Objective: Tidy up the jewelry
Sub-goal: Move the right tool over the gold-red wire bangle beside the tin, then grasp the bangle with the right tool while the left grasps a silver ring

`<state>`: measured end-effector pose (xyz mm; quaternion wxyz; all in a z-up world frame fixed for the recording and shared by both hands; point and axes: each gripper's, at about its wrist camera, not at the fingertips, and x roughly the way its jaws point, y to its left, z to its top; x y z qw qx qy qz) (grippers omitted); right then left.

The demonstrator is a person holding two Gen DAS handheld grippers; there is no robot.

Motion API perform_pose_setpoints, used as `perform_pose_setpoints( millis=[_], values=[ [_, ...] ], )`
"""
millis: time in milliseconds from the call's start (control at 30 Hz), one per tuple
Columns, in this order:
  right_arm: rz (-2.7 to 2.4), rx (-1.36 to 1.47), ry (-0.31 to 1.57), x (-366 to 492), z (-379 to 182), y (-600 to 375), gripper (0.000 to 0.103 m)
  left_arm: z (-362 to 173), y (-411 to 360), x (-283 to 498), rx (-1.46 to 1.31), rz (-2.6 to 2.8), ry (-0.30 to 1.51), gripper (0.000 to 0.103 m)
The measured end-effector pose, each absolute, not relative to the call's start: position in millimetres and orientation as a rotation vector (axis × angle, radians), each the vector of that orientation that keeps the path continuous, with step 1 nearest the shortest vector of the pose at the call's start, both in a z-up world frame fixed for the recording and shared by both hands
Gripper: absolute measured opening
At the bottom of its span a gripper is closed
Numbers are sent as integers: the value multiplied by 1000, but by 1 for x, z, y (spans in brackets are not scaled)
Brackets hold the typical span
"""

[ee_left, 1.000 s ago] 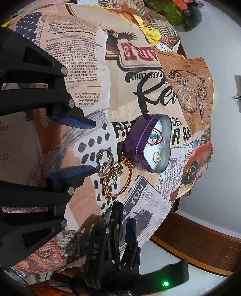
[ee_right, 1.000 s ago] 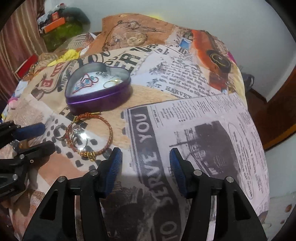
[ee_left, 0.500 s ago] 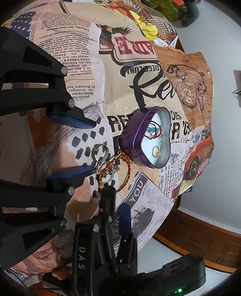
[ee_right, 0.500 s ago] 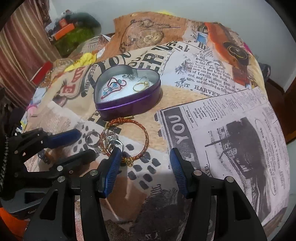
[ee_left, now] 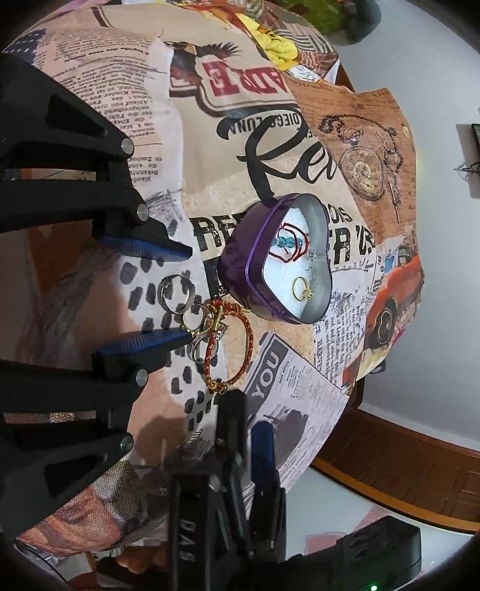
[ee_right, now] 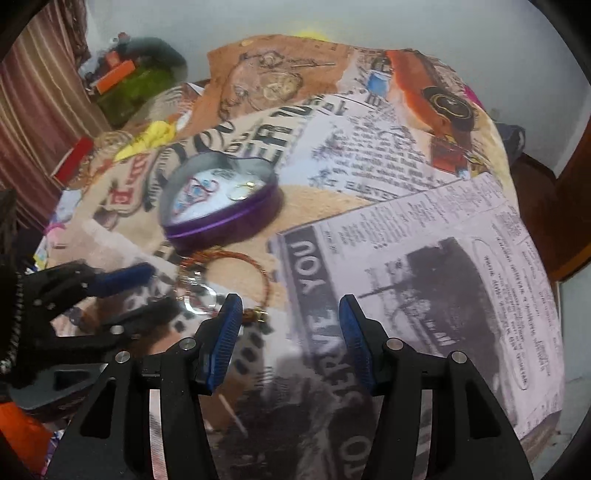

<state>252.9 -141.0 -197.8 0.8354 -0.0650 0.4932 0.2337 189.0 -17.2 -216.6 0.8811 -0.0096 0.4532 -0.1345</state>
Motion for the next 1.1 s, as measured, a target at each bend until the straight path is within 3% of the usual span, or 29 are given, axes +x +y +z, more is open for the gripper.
perform_pose_setpoints(
  millis=[167, 200, 233, 367, 433, 467, 867, 933, 1000, 1100],
  values=[
    [492, -141, 1059, 251, -212, -132, 48, -217, -17, 191, -20, -293, 940, 27],
    [487, -142, 1055, 250, -211, -133, 35, -217, -17, 192, -22, -298, 939, 25],
    [487, -143, 1054, 249, -211, -134, 30, -217, -17, 192, -24, -307, 937, 21],
    [494, -180, 1033, 245, -212, -134, 14, -217, -18, 191, -23, -314, 931, 21],
    [493, -196, 1021, 244, -211, -133, 11, -216, -18, 190, -22, -313, 926, 21],
    [486, -202, 1022, 244, -211, -133, 2, -216, -19, 189, -18, -310, 921, 21],
    [492, -138, 1007, 243, -192, -149, 4, -209, -14, 181, -19, -263, 892, 21],
    [490, -127, 999, 246, -188, -149, 13, -208, -12, 179, -25, -257, 885, 21],
    [464, -143, 984, 250, -187, -145, 33, -207, -11, 178, -27, -254, 880, 21],
    [467, -147, 1001, 258, -194, -139, 34, -204, -10, 175, -19, -249, 869, 21]
  ],
)
